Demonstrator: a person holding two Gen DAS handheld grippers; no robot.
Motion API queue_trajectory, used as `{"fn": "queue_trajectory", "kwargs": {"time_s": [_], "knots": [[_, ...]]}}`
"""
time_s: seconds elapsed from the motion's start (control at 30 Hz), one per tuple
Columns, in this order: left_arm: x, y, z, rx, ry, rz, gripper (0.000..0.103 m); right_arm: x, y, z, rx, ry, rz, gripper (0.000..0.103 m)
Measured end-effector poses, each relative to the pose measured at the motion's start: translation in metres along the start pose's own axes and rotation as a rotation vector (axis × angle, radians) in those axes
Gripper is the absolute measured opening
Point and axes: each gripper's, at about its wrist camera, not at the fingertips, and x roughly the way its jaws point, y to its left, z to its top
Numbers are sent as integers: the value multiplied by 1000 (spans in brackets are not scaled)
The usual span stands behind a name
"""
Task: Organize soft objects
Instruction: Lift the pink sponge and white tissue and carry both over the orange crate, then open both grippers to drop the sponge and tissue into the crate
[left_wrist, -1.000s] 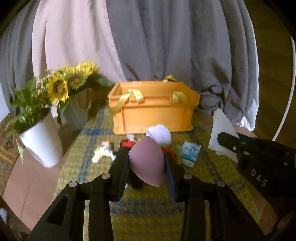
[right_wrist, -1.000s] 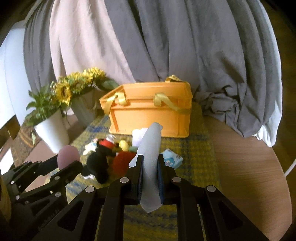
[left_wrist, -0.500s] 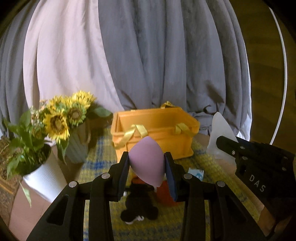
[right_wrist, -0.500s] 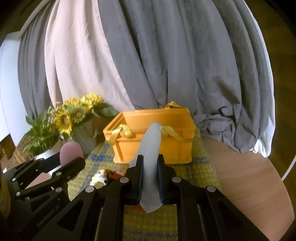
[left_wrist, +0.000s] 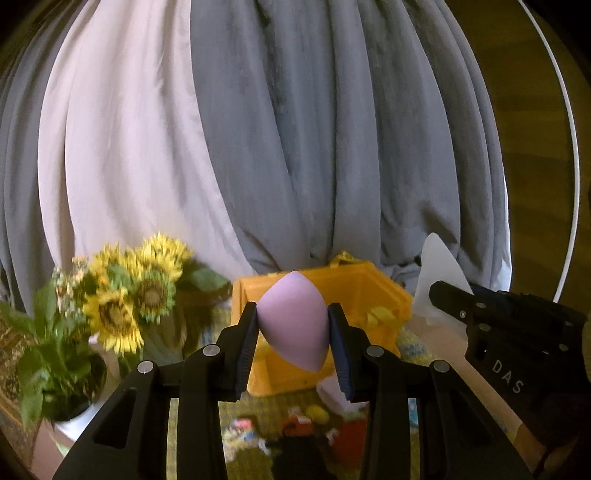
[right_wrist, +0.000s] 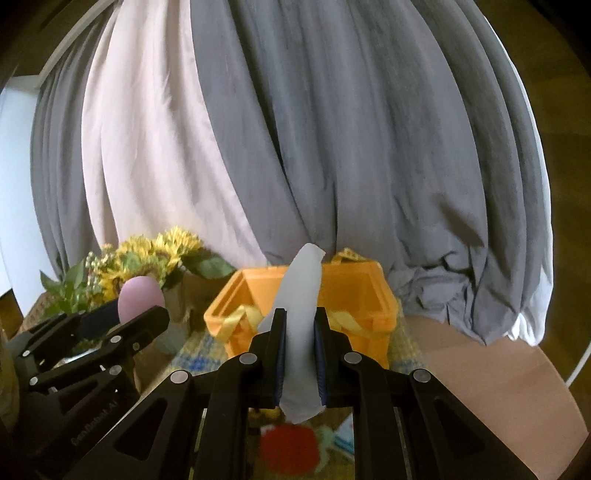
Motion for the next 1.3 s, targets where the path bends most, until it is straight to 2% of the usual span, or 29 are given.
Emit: {"fn": "queue_trajectory", "kwargs": {"time_s": [0.33,0.37,0.77,1.03,1.3], "knots": [[48,11,30,24,-87,-5,37,41,-2,30,2,-56,-20,15],[52,12,31,25,-53,4,37,46,-2,32,4,-59,-21,15],[124,26,39,21,-36,11,37,117,-10,51,-5,-45,-39,15],[179,31,34,24,44,-3,37,168,-16,46,-18,27,-52,15],[229,28,19,72,173,2,37,215,-26,32,-16,134,-66,15]]}}
